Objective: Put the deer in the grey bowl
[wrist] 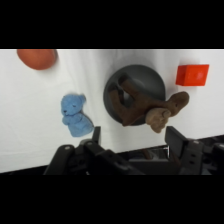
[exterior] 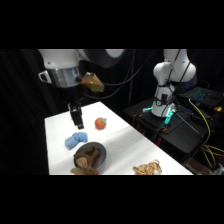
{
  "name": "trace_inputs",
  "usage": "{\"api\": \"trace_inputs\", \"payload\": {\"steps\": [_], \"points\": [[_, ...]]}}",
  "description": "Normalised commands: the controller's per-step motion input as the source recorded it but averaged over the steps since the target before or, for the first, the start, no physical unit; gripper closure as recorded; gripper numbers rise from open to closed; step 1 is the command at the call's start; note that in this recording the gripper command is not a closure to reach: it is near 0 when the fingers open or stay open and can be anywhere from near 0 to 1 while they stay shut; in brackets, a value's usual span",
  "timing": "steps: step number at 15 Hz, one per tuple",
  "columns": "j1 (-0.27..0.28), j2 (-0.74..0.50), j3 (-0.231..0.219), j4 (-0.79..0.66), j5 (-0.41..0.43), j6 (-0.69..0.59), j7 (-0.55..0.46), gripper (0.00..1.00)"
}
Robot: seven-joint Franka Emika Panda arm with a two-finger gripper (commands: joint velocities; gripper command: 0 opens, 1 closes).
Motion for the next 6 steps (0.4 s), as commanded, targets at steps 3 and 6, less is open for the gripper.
{"api": "trace_inputs", "payload": {"steps": [3,6], "points": [[-0.089,-0.32,0.038,0.11,-0.002,-0.41,-0.15,0.0],[-0.097,-0.14,0.07,0.07,0.069,-0.22,-0.2,0.0]]}}
